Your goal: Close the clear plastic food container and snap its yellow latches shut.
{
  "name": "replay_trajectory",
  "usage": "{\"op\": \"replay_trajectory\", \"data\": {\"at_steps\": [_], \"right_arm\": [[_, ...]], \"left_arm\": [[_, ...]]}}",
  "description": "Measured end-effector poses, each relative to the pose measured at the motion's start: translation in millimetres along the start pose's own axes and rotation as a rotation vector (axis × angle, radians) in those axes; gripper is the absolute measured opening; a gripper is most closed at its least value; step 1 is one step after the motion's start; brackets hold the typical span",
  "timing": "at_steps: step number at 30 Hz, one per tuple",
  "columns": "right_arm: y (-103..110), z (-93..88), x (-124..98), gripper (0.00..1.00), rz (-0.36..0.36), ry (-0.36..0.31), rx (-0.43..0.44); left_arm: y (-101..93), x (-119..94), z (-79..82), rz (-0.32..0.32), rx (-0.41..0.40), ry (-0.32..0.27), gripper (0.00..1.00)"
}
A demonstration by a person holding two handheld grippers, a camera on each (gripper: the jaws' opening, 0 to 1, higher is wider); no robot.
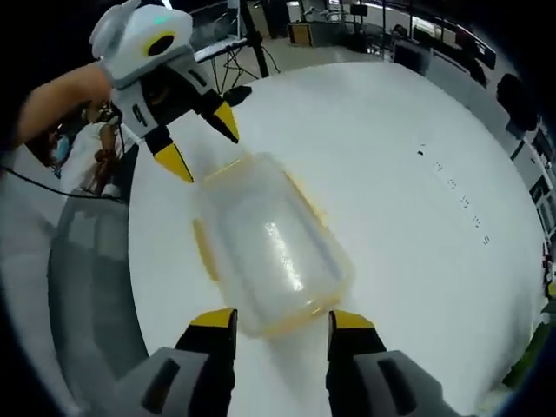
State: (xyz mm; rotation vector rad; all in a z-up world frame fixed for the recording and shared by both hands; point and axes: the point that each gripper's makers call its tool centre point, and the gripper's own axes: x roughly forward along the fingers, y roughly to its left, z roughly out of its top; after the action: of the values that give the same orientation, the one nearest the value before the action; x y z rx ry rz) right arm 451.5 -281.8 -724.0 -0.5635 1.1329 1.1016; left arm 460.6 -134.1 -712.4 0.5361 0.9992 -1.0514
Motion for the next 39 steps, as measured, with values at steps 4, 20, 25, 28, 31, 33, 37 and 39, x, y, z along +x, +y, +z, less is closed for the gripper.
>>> {"op": "replay_trajectory", "data": {"at_steps": [4,20,25,28,31,33,37,39], "right_arm": [[0,1.1,-1,0.37,-0.001,0.015,-0.045],[1,10.6,-2,0.34,0.028,0.042,-0.14],[4,17.7,1,0.33,0.044,0.032,-0.145],[7,22.2,3,0.32,0.053,0.025,-0.156],[9,30.9,5,0.31,0.067,0.002,-0.15],[11,38.4,6,0.31,0.074,-0.018,-0.149],[13,47.6,10,0.32,0.08,-0.035,-0.173],[15,50.9,12,0.31,0.088,-0.038,-0.187]], "left_arm": [[0.2,-2,2.2,-0.009,0.031,-0.008,0.38],[-1.0,-4,12.6,-0.048,0.184,-0.038,0.37],[-4.6,1,21.2,-0.065,0.208,-0.048,0.36],[-7.8,5,25.9,-0.075,0.218,-0.054,0.36],[-12.1,9,32.4,-0.087,0.221,-0.064,0.36],[-14.6,13,34.9,-0.088,0.231,-0.062,0.36],[-20.7,17,40.9,-0.102,0.233,-0.077,0.36],[-22.4,20,43.6,-0.103,0.243,-0.077,0.36]]}}
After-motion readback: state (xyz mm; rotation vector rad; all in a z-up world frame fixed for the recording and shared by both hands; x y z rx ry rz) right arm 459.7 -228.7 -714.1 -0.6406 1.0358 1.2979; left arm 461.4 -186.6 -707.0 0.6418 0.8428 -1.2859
